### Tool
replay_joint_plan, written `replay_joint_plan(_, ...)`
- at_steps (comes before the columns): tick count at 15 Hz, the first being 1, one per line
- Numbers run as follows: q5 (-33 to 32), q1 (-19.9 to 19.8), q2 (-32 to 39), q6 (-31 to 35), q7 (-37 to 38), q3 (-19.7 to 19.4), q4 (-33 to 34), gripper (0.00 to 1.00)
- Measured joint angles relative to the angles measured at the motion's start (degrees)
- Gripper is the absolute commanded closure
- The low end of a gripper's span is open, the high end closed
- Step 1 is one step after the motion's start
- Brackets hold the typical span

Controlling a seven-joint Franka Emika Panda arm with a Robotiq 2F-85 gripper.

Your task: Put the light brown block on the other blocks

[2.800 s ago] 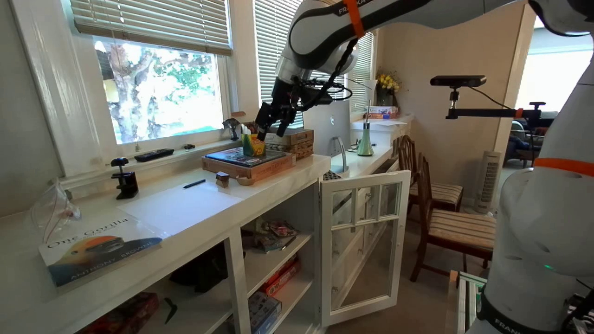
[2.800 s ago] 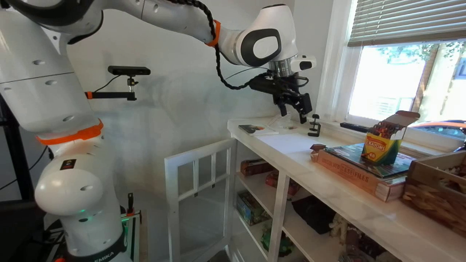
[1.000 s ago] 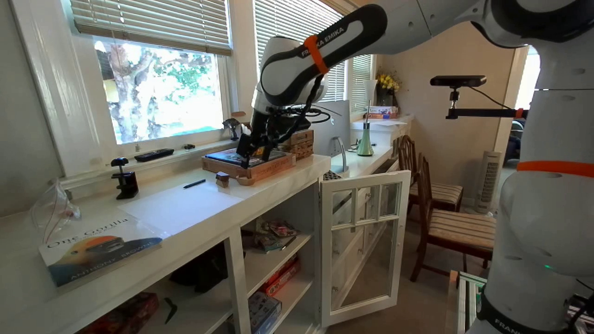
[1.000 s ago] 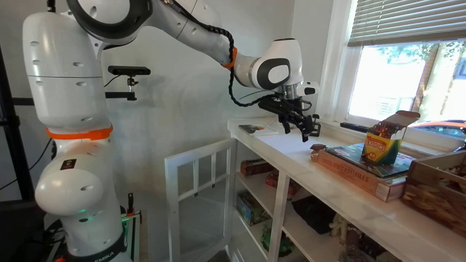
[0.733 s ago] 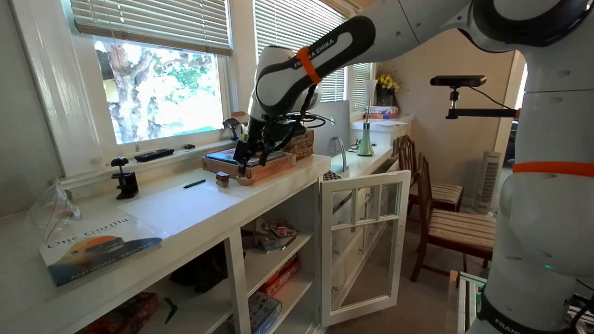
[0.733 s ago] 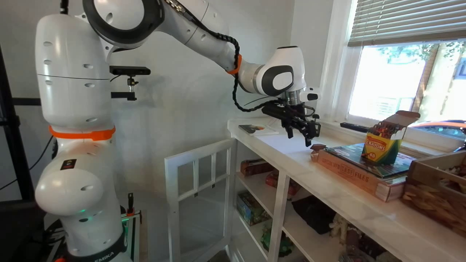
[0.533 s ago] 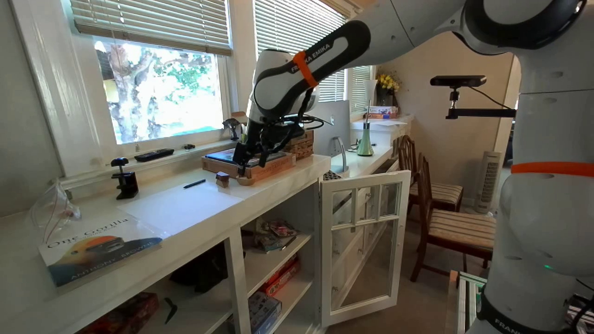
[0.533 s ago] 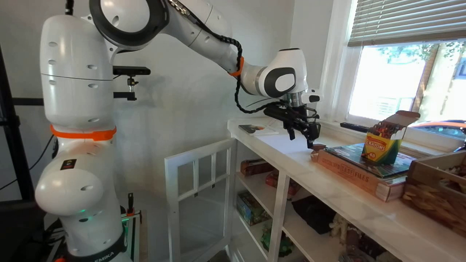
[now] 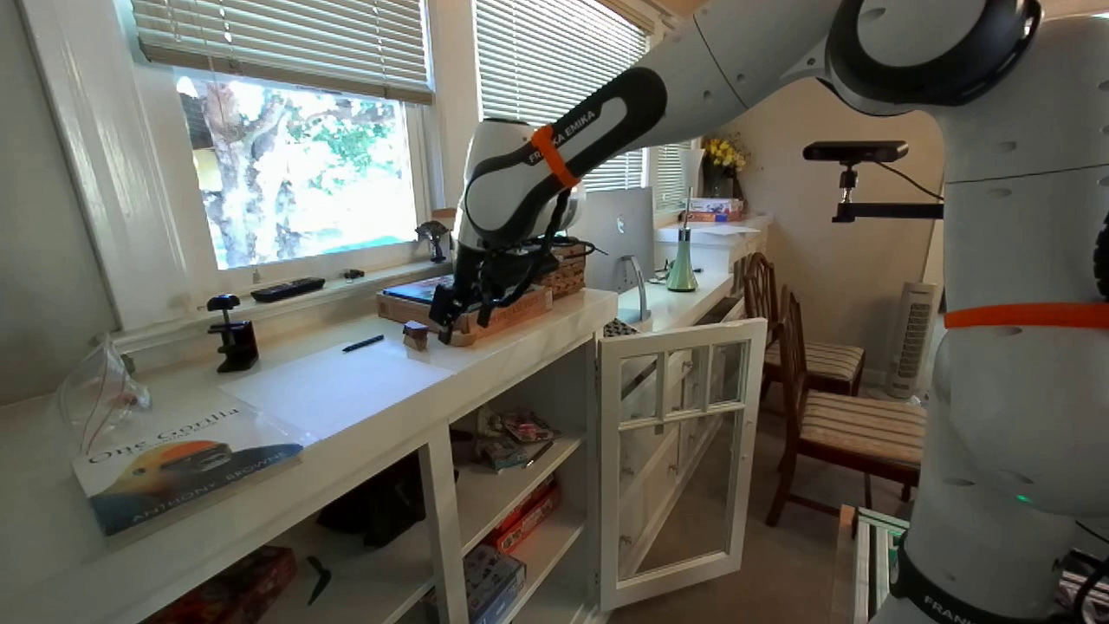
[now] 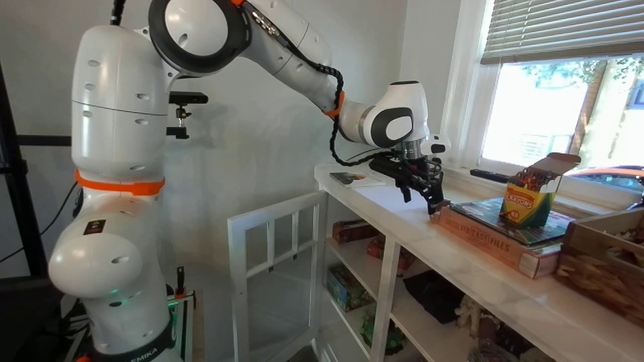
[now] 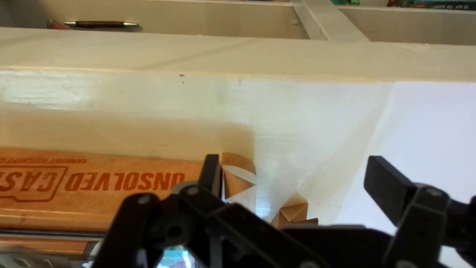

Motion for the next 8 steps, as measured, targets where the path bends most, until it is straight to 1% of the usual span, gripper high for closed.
replay_joint_plan(7,0.0,-0.1,1.9,2.1,-0.1,-0.3,0.0,0.00)
replay_joint_plan(8,0.0,-0.1,2.1,2.5,-0.1,-0.3,0.0,0.09)
